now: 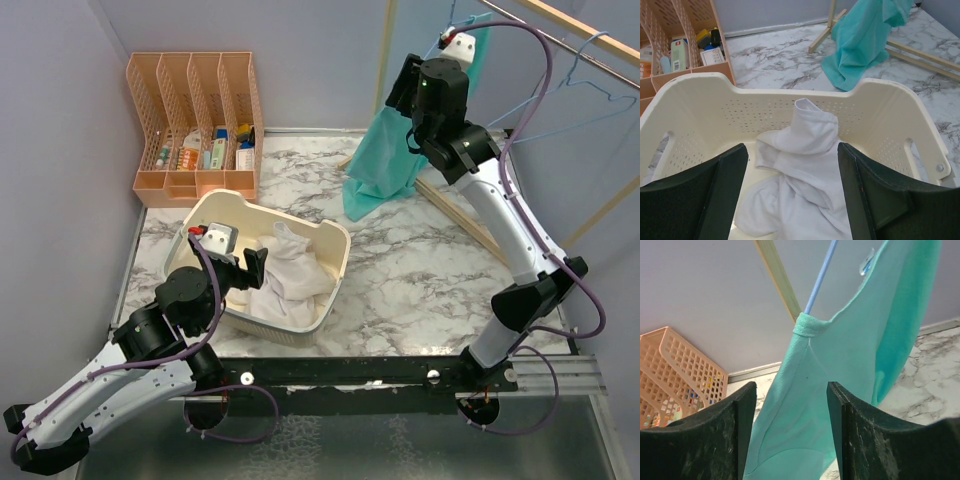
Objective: Remove the t-shirt from the hanger
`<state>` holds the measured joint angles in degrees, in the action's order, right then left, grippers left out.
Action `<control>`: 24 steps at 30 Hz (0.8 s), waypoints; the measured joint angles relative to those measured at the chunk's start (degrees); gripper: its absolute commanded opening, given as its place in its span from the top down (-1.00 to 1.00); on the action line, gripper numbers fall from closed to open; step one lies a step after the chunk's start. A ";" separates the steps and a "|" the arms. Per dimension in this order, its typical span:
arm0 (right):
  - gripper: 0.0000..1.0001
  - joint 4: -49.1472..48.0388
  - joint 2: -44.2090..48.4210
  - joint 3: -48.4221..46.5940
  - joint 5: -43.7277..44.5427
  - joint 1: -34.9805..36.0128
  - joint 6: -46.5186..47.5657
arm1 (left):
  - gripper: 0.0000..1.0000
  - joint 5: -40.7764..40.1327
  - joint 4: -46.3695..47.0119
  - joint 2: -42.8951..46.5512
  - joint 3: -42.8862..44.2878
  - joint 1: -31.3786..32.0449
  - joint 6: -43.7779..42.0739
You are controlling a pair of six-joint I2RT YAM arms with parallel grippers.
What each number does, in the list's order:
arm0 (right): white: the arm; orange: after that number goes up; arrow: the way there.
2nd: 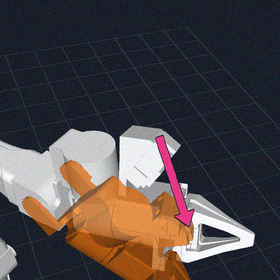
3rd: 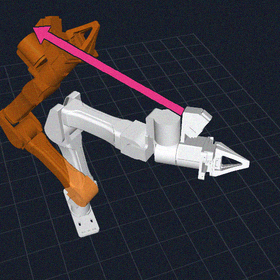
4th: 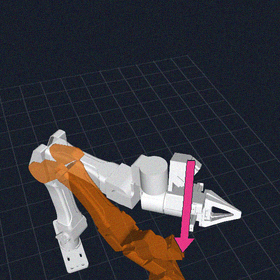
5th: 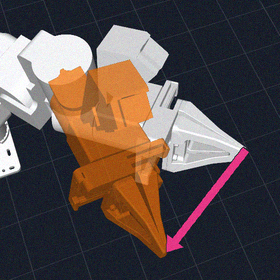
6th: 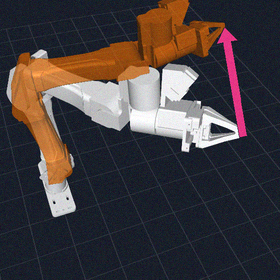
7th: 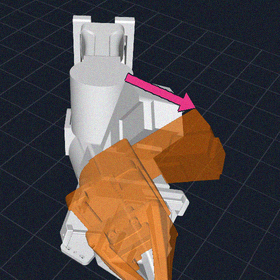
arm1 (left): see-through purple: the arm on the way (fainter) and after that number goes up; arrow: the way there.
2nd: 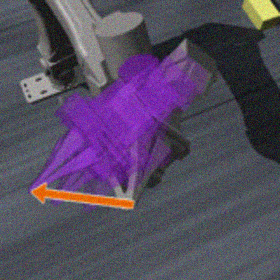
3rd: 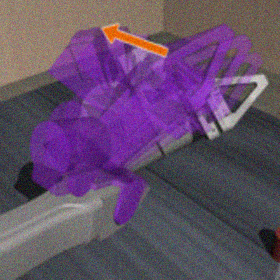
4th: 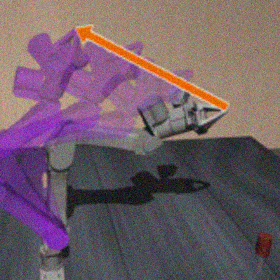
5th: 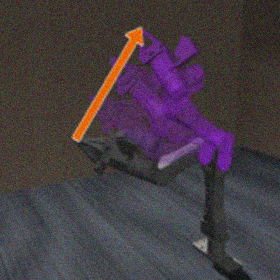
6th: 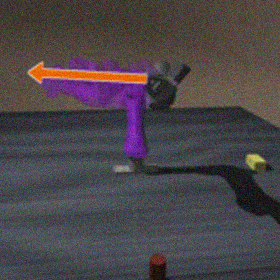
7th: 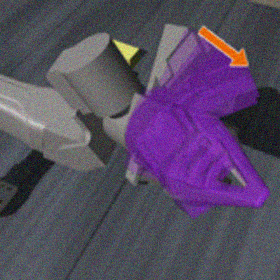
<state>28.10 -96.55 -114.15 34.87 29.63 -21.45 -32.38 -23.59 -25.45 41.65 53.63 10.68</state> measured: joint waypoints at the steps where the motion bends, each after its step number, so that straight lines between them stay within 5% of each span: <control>1: -0.25 -0.28 -0.02 0.00 -0.63 -0.02 -0.31 | -0.50 0.00 0.00 0.00 0.00 0.00 0.00; 10: -0.13 1.79 -5.57 -9.29 -2.99 -0.02 -2.40 | -0.50 0.00 0.00 0.07 0.00 0.00 -0.02; 18: 0.67 4.74 -8.00 -7.43 0.33 -0.02 -3.76 | -0.50 0.00 0.04 0.57 -0.20 0.00 -0.02; 24: 0.97 4.09 -3.76 -1.73 5.05 -0.35 -3.04 | -0.50 0.00 0.04 0.52 -0.22 0.00 -0.02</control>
<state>32.18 -100.31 -115.87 39.92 29.28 -24.49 -32.38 -23.55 -24.93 41.43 53.63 10.66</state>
